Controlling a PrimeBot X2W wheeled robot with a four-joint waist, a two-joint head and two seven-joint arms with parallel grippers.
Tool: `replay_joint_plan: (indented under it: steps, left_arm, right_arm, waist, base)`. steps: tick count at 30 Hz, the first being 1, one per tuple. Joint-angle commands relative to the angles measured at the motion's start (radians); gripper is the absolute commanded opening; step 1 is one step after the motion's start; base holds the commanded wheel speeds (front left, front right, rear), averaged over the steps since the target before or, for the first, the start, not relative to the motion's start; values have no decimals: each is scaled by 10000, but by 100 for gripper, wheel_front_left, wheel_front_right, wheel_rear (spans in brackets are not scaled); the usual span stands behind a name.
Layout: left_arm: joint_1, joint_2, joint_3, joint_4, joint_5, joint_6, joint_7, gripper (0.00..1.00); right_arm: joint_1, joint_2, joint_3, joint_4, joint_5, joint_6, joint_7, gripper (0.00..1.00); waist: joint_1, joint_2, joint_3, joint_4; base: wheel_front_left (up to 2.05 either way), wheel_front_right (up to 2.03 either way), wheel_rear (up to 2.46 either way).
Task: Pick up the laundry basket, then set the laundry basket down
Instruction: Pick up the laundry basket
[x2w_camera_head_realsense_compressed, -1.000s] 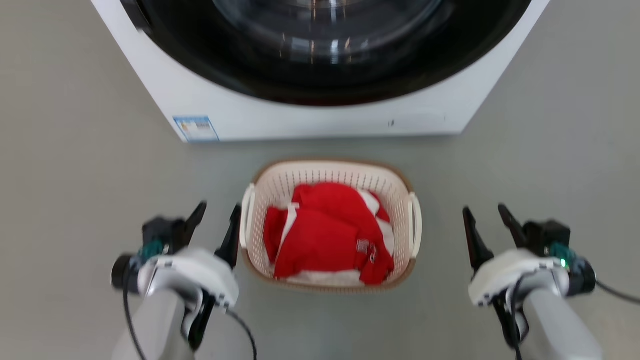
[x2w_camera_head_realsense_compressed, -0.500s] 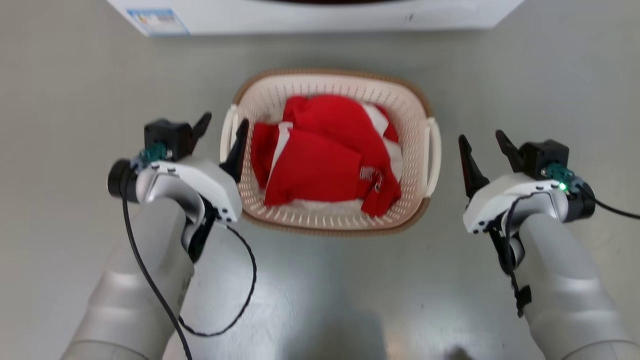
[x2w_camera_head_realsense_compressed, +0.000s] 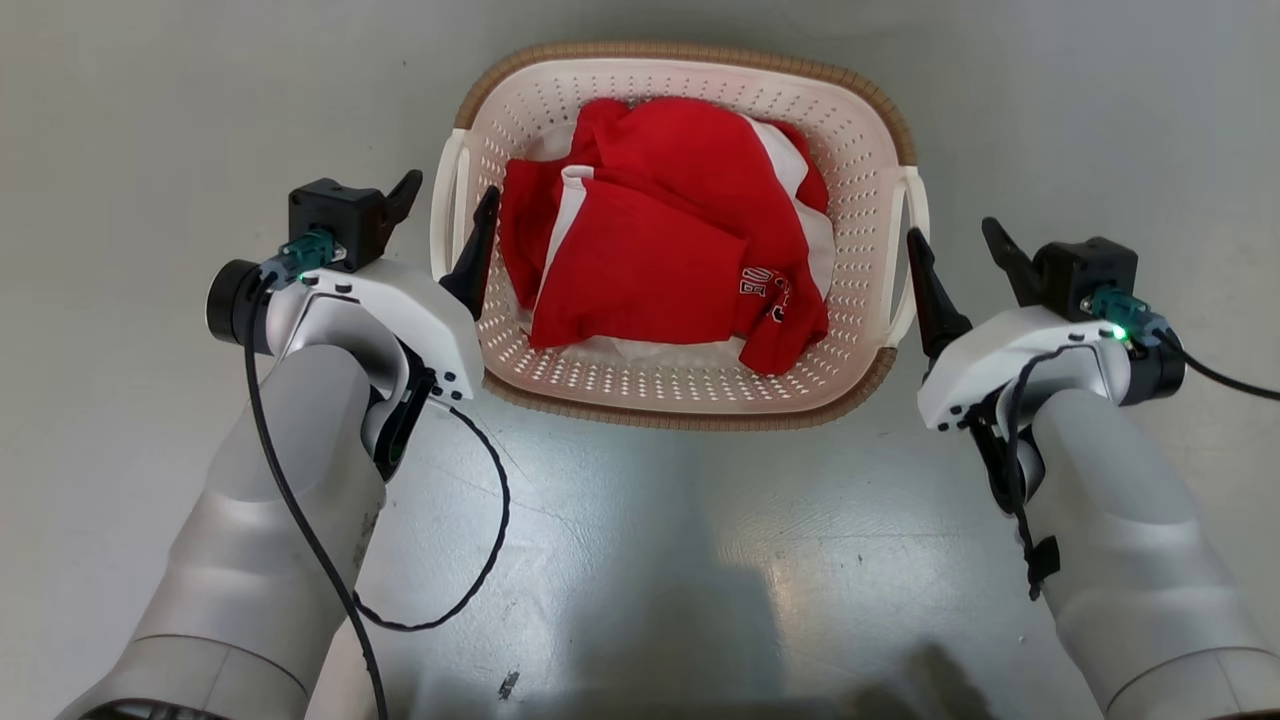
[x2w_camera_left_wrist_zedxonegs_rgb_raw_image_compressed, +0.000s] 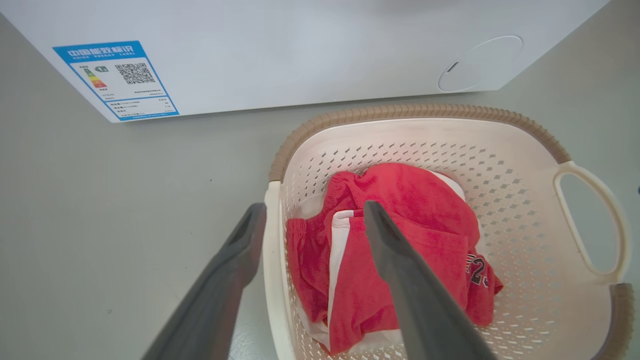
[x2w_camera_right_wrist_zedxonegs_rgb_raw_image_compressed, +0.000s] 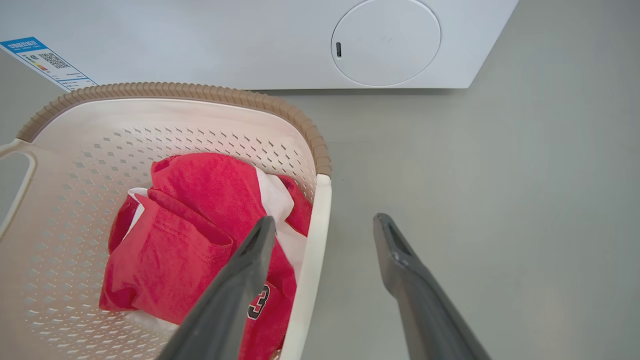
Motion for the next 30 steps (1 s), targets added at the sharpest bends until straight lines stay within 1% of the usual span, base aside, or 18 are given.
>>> replay_joint_plan:
  steps: [1,7,13,30]
  left_arm:
    - [-116,289,81,-44,-97,-60,-63,100]
    - [-328,351,-33,133,-143,-60,-63,100]
    - [-539,422,63,332,-42,-60,-63,100]
    - [-955,332,-43,790,79,-60,-63,100]
  right_arm:
    - [101,113,232,-78,102,62,-136,100]
    - [-13,113,336,-113,207,62,-136,100]
    - [-75,114,400,-152,305,62,-136,100]
    - [-262,114,462,-219,398,62,-136,100]
  waist:
    - [0,0,89,7]
    - [0,0,329,-15]
    - [0,0,563,7]
    - [0,0,1130,136]
  base:
    - [0,0,0]
    - [0,0,0]
    - [0,0,0]
    - [0,0,0]
